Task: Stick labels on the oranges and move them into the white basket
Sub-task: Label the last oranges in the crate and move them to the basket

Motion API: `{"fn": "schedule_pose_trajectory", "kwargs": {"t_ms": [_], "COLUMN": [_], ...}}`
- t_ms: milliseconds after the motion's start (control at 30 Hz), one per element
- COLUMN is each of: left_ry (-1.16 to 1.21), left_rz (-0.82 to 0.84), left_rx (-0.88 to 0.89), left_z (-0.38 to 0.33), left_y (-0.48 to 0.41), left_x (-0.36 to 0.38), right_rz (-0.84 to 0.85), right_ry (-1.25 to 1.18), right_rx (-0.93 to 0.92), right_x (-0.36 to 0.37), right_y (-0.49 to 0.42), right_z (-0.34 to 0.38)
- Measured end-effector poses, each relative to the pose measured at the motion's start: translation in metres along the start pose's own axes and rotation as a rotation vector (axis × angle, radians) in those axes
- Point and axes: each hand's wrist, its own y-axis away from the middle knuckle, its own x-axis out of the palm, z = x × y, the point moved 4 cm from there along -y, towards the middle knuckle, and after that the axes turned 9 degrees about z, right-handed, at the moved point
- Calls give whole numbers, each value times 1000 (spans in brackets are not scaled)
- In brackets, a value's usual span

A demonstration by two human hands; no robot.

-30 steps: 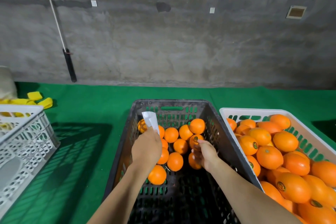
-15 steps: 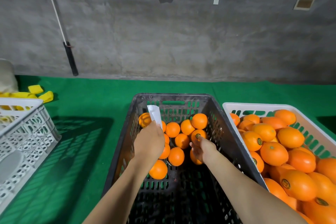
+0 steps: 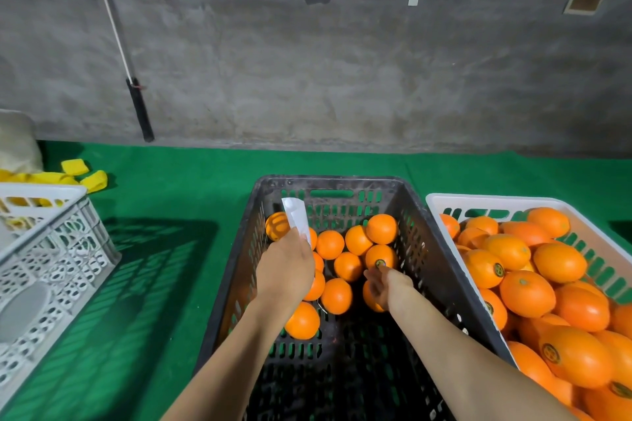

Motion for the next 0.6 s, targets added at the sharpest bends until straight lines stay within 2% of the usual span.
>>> {"fn": "schedule_pose_trajectory", "kwargs": {"t_ms": [67, 233, 400, 467, 600], "left_ry": [2, 5, 10, 14, 7], "left_rz": [-5, -24, -25, -17, -17], "left_rx": [2, 11, 15, 19, 15], "left_z": [0, 2, 2, 2, 1], "left_y": [0, -2, -2, -1, 0], "left_x": [0, 0, 1, 1, 0], "right_rz": [18, 57, 2, -71, -65], "right_ry": [3, 31, -23, 25, 58], "right_rx": [-39, 1, 120, 79, 49], "right_x": [-1, 1, 10, 9, 7], "right_y": [-4, -10, -6, -6, -12], "right_z": [-2, -7, -7, -1, 1]}}
